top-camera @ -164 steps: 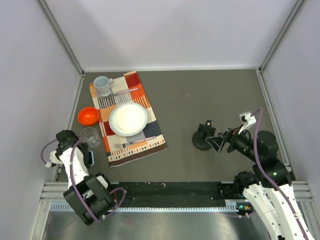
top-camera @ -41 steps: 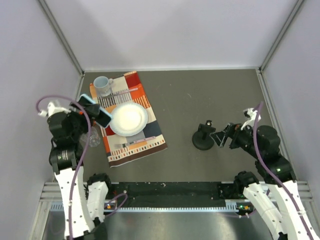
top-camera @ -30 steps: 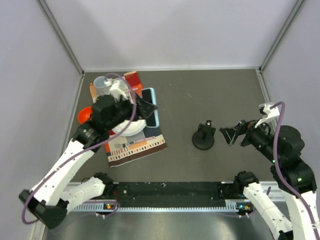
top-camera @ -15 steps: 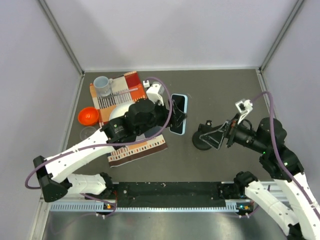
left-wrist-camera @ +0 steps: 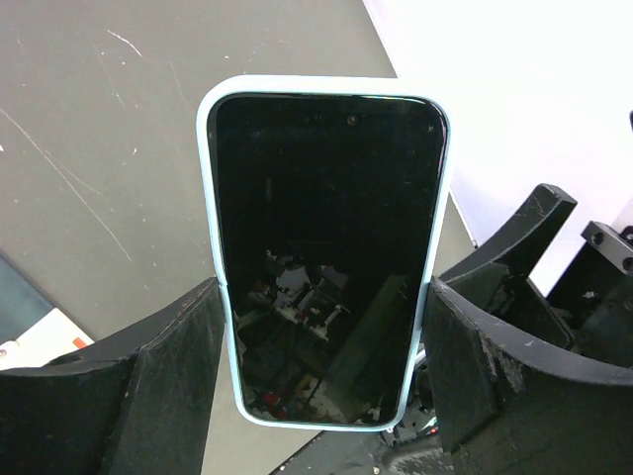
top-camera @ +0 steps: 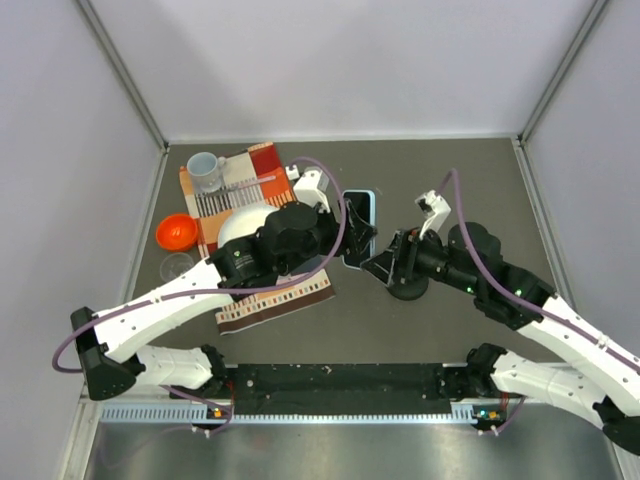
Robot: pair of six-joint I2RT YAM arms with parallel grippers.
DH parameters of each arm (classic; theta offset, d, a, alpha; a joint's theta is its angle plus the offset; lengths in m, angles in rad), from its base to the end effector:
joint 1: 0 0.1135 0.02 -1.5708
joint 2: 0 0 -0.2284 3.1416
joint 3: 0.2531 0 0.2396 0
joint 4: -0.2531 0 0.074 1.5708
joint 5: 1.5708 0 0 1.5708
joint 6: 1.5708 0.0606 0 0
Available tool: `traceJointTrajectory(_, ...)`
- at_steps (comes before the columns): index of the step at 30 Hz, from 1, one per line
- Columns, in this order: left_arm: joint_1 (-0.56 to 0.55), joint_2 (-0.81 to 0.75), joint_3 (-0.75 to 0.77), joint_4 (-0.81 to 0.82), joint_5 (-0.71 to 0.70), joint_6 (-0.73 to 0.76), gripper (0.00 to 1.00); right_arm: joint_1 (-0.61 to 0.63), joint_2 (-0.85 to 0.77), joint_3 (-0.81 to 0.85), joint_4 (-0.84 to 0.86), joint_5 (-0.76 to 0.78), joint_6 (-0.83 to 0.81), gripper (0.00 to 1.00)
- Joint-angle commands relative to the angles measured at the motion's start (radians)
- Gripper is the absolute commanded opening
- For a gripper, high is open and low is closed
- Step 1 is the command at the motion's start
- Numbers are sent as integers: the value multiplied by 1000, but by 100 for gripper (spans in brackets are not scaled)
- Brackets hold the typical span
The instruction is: Place the phone on the phone stand
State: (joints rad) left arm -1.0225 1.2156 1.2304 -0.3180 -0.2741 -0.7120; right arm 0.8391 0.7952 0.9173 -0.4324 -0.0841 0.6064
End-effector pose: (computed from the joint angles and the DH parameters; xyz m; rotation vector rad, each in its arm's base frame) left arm 0.1693 -0.2457 0.3516 0.1069 1.9689 -0.9244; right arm 0.1372 0.1604 0.3233 -0.2966 2.0031 1.0405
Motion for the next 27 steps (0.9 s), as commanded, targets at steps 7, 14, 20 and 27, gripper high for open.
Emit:
traceJointTrajectory(7, -42, -41, 29, 66, -43, -32, 0, 67, 73, 23, 161, 150, 39, 48)
traceJointTrajectory(14, -54, -62, 18, 45, -65, -32, 0, 98, 67, -17, 184, 239, 67, 6)
traceJointTrajectory(20, -53, -178, -60, 130, 31, 38, 51, 97, -54, -86, 192, 225, 35, 0)
traceJointTrajectory(27, -37, -413, -239, 366, 348, 103, 84, 97, -287, -182, 195, 110, -46, 0)
